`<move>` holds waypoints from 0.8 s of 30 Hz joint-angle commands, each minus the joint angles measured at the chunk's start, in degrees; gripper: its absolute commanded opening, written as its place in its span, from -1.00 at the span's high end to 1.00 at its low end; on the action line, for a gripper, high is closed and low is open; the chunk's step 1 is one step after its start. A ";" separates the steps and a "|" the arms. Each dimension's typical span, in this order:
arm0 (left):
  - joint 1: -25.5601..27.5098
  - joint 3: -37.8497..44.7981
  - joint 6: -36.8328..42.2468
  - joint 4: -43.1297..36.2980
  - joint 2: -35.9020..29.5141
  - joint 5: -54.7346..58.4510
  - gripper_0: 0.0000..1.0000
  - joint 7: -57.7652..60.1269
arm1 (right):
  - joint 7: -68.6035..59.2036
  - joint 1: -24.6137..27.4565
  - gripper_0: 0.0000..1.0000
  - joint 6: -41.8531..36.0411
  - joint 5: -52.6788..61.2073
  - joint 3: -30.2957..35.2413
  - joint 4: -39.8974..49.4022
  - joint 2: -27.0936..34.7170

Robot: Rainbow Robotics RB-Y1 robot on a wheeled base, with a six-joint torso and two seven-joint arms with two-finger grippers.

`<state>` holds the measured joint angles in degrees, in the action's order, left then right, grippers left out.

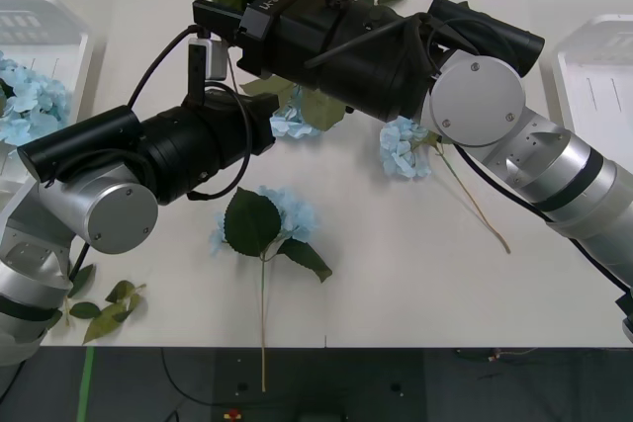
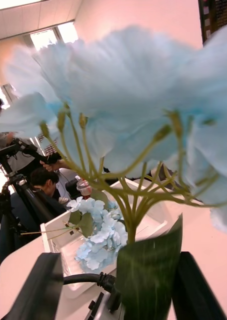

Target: Place the red flowers into the right box and the blue flowers into the left box. If a person shows an open palm, hand one flower to the person first, then continue sorting.

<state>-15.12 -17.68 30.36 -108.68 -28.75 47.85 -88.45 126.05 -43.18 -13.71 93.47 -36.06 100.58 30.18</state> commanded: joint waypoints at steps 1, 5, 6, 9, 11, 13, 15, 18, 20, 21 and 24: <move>-1.67 3.53 -1.00 2.15 -5.53 1.37 1.00 -0.58 | 0.87 -2.61 -0.56 0.79 -0.22 0.20 0.85 -0.03; -1.23 8.71 -0.92 7.08 -9.13 6.21 1.00 0.12 | 0.87 -2.61 -0.61 0.79 -0.13 0.56 0.94 0.32; -1.23 9.86 -0.92 8.83 -10.10 7.88 1.00 -0.05 | 0.87 -2.70 -0.61 0.79 -0.04 0.64 0.94 0.67; -1.23 12.67 -0.92 12.53 -12.65 12.10 1.00 -0.05 | 0.60 -2.96 -0.61 0.62 0.84 1.00 1.02 1.90; -1.23 13.64 -0.92 14.81 -14.67 14.91 1.00 0.12 | 0.60 -3.05 -0.61 -0.88 1.37 1.79 0.94 3.05; -1.23 14.60 -0.92 17.36 -17.22 18.86 1.00 0.04 | 0.16 -3.05 -0.61 -3.51 2.16 3.37 0.76 4.45; -1.32 15.39 -0.92 20.44 -21.35 25.02 1.00 0.12 | -0.36 -3.05 -0.61 -8.26 4.27 6.00 -0.38 6.91; -1.84 15.39 -0.92 25.09 -25.92 33.19 1.00 -0.05 | -0.98 -3.05 -0.61 -13.97 5.15 8.99 -3.02 10.34; -2.19 15.39 -0.92 28.26 -27.68 37.94 1.00 -0.23 | -1.24 -3.05 -0.61 -16.87 5.15 10.31 -5.13 12.63; -2.46 15.39 -0.92 30.54 -28.56 40.92 1.00 -0.49 | -1.51 -3.14 -0.61 -18.72 5.15 11.10 -6.27 13.94; -2.99 15.39 -0.74 34.85 -30.58 48.39 1.00 -0.93 | -2.12 -3.14 -0.62 -23.38 4.71 12.95 -9.70 16.23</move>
<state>-15.44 -3.79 30.21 -77.46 -55.19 90.47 -88.45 125.94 -43.58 -33.62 97.98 -26.14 93.29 42.15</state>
